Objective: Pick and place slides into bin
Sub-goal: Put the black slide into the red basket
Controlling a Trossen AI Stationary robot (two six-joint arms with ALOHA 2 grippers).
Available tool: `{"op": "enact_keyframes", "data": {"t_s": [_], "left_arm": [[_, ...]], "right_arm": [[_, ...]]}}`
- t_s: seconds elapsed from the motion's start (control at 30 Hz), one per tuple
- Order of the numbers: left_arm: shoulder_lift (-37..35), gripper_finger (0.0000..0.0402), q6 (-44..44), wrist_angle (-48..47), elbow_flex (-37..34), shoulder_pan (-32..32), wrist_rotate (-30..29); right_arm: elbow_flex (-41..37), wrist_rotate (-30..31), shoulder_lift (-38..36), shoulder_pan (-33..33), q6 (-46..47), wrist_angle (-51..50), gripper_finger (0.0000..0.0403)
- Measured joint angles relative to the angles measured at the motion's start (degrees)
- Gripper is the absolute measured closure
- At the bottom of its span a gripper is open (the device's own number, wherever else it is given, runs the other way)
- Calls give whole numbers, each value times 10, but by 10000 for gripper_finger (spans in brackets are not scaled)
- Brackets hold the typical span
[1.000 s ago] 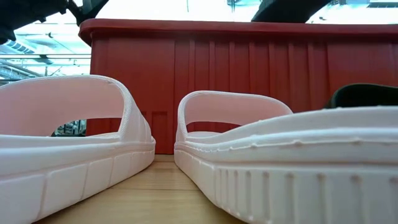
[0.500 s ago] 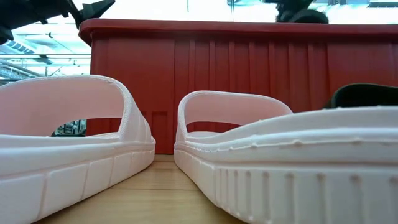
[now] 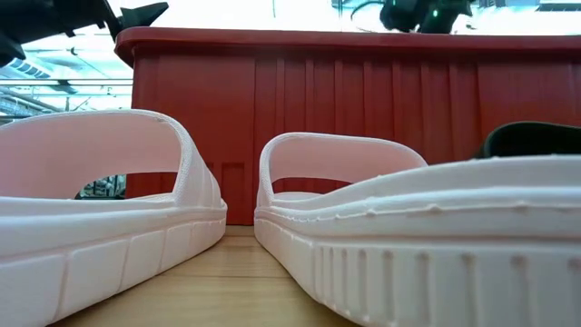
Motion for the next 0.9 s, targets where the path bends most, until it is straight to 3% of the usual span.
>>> {"op": "enact_keyframes", "data": {"t_s": [0.33, 0.9], "left_arm": [[0, 62, 5, 0, 0, 32, 1], [0, 62, 5, 20, 0, 60, 23]], "right_arm": [[-148, 44, -10, -15, -41, 147, 399], [-158, 42, 34, -56, 1, 189, 399]]}}
